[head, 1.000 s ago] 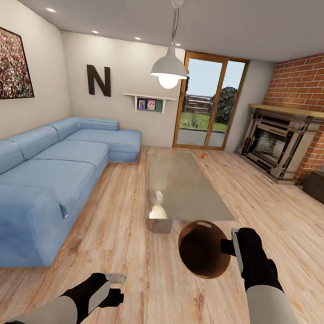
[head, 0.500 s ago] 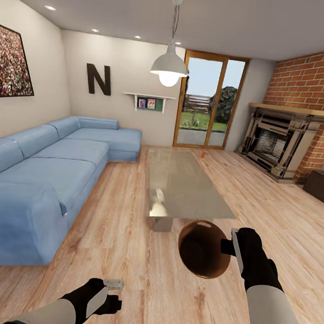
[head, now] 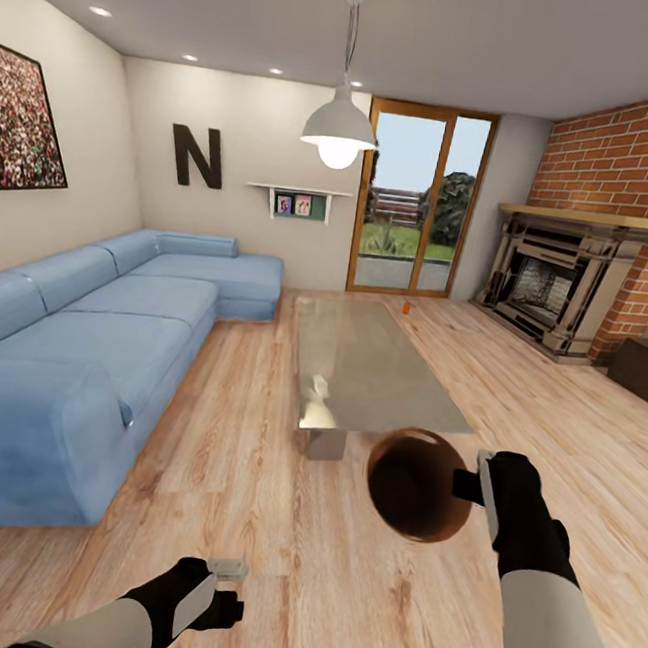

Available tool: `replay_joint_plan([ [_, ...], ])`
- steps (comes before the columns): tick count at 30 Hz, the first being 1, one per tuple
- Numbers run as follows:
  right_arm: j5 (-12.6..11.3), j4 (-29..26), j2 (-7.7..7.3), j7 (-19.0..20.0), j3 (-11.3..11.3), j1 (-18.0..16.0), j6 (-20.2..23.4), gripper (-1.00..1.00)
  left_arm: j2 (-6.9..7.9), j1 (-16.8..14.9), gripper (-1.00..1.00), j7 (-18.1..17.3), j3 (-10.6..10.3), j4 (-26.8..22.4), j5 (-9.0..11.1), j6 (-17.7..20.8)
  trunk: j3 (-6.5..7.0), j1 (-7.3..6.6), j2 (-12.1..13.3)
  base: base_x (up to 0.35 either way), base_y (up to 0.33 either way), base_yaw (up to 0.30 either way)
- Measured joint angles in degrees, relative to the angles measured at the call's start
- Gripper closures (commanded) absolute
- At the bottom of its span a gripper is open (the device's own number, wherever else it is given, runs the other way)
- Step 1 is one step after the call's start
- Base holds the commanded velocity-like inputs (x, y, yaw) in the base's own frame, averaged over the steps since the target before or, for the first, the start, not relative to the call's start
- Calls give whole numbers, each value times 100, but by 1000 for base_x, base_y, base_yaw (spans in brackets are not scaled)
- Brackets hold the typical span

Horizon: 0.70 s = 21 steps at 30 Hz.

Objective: Put the three can of soda from the living room inside the tash can in the kitchen.

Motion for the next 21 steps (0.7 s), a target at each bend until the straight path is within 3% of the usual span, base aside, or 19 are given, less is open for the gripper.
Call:
replay_joint_plan([
  [4,302,-93,47,11,-276,-1,0,100,-5,0,-100,-3,0,1,-1,-1,-71,88,-161,0,0,0],
  [9,1042,-116,109,-8,-705,-6,0,100,-8,10,-100,0,-6,0,0,-1,-162,198,-361,0,0,0],
  [14,1005,-147,165,9,-785,-3,0,100,-12,35,-100,-3,-8,1,0,-2,-251,307,-562,0,0,0],
  [20,1815,-359,311,-8,-853,-1,0,100,-14,59,-100,-3,-13,0,-1,-1,-359,439,-802,0,0,0],
  [21,1816,-357,350,-6,-873,-4,0,100,-13,60,-100,-3,-12,0,-1,-1,-377,461,-842,0,0,0],
])
